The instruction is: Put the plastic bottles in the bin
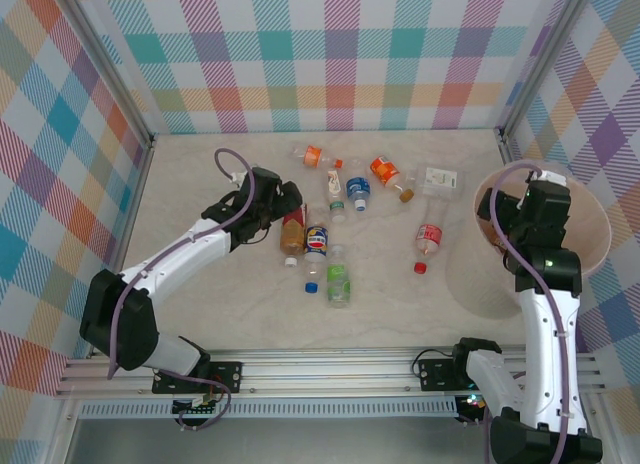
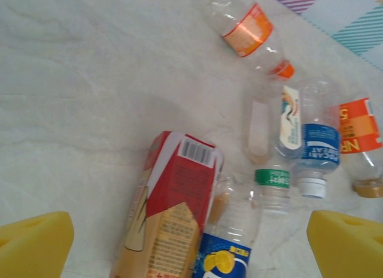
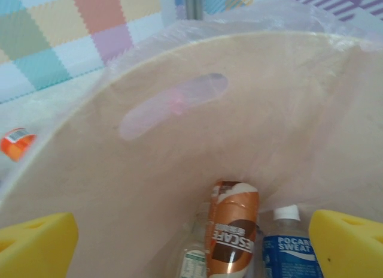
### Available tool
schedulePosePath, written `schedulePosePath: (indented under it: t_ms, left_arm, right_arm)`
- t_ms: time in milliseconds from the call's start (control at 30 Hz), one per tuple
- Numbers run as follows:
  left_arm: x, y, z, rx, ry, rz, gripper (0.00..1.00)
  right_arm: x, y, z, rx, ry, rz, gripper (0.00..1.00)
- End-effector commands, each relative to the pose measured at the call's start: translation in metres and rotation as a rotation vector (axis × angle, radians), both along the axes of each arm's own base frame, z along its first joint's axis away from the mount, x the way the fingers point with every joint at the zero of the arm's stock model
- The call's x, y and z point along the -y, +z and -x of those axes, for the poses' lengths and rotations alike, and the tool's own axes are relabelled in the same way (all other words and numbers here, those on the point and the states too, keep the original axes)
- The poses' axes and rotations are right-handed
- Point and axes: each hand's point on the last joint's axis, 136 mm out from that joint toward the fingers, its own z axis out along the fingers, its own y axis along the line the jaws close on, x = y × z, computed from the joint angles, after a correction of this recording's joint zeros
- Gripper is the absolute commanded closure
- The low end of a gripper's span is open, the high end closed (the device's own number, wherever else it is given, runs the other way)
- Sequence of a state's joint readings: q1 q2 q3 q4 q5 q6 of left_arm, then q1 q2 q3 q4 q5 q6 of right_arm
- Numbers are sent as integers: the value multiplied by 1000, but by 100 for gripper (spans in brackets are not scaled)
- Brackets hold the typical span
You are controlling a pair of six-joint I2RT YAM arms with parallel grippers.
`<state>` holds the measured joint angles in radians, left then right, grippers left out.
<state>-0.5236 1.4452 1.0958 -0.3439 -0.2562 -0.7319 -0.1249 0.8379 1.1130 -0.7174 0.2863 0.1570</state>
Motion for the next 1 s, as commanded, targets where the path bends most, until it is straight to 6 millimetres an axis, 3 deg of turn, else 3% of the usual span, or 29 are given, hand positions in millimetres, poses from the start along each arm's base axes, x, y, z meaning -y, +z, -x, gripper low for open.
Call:
schedulePosePath:
  t_ms: [0, 67, 133, 467, 700, 967]
  left_arm:
    - [-14, -10, 5, -56, 63, -9, 0]
    - [-14, -15, 7, -72, 55, -1, 0]
    - [-13, -18, 9, -85, 49, 2, 0]
    - [-10, -33, 21, -153, 6, -4, 0]
    - [-9, -56, 40, -241, -35, -9, 0]
    - [6, -77, 63, -259, -172, -66, 1]
  right_arm:
    - [-40, 35, -6, 143, 204, -104, 0]
    - [-78, 44, -10, 202, 414, -178, 0]
    - [-97, 49, -11, 241, 510, -237, 0]
    - [-166, 64, -7, 269, 814, -297, 0]
    - [-213, 44, -22, 181, 905, -280, 0]
    - [-241, 21, -48, 129, 903, -273, 0]
